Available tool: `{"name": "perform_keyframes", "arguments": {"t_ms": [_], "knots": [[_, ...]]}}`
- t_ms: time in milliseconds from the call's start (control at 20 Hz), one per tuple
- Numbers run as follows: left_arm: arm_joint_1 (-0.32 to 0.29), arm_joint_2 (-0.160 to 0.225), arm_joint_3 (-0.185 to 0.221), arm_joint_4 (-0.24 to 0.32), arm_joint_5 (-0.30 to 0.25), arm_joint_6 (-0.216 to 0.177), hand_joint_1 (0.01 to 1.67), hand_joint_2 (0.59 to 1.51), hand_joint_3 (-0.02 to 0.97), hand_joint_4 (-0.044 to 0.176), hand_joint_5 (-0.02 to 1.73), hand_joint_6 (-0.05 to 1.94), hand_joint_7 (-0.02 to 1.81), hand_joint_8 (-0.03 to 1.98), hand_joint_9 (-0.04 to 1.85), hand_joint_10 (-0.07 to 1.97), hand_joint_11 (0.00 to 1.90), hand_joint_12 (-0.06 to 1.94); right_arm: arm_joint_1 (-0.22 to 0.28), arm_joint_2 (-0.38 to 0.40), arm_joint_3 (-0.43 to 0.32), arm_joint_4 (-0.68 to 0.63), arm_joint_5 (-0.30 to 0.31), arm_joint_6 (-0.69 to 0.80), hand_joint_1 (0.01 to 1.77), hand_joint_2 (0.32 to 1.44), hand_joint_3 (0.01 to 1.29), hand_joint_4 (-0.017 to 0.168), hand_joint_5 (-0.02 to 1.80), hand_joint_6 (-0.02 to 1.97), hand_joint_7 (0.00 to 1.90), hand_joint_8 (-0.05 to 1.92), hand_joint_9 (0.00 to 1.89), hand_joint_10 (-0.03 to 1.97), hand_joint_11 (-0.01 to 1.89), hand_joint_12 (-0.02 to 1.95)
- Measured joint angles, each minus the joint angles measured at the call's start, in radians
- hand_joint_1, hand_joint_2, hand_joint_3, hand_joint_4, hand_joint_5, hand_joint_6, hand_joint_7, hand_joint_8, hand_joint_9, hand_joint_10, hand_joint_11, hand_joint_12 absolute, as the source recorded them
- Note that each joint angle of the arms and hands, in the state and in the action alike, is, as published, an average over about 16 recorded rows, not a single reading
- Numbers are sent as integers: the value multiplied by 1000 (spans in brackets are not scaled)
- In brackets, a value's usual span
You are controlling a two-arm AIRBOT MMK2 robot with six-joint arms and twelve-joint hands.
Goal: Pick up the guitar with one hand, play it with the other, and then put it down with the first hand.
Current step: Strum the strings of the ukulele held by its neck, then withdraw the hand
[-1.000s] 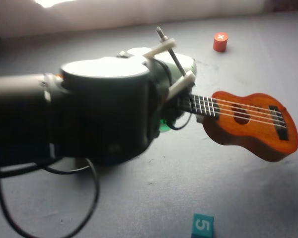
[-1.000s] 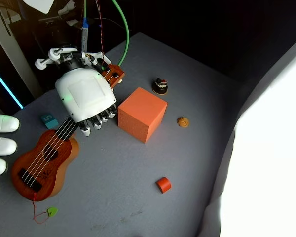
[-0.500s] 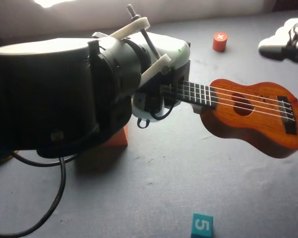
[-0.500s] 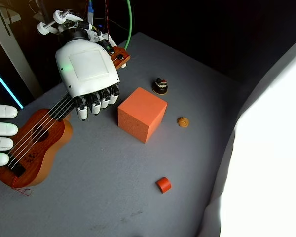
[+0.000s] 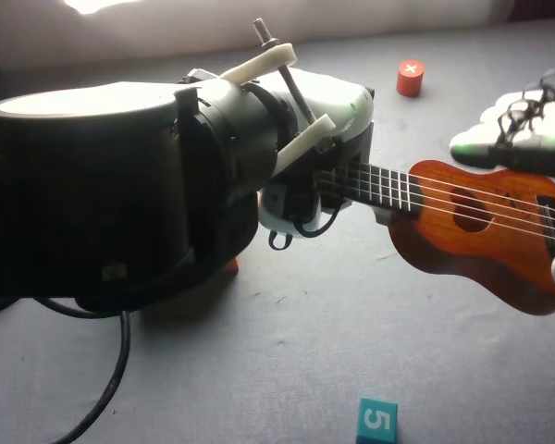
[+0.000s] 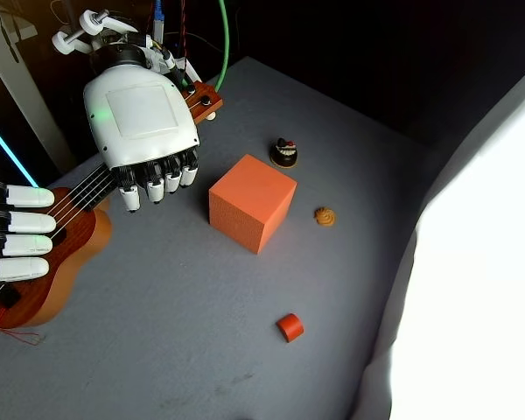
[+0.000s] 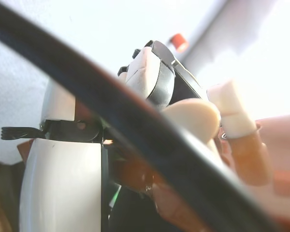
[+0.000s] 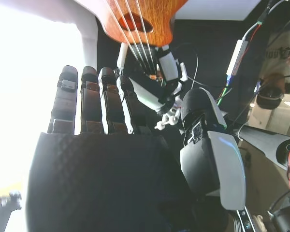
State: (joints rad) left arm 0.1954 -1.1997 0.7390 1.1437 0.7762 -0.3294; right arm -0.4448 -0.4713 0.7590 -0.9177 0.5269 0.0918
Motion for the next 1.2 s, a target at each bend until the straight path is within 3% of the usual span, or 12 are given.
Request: {"name": "perform_keyframes", "arguments": {"t_ms": [400, 1200], "knots": [[1, -11, 11, 11, 8, 1, 1448, 1097, -16, 117, 1282, 1890, 1331, 1984, 1414, 1938, 1440, 1936, -36, -19, -11, -23, -4, 6, 128, 1319, 21, -5, 55, 17, 64, 11, 25, 2, 20, -3], [1, -18, 22, 17, 13, 6, 1449, 1097, -16, 102, 1272, 1890, 1331, 1984, 1412, 1937, 1450, 1936, -98, -46, 10, -21, 58, 57, 120, 1320, 21, -5, 71, 16, 47, 11, 19, 2, 18, -3]]}}
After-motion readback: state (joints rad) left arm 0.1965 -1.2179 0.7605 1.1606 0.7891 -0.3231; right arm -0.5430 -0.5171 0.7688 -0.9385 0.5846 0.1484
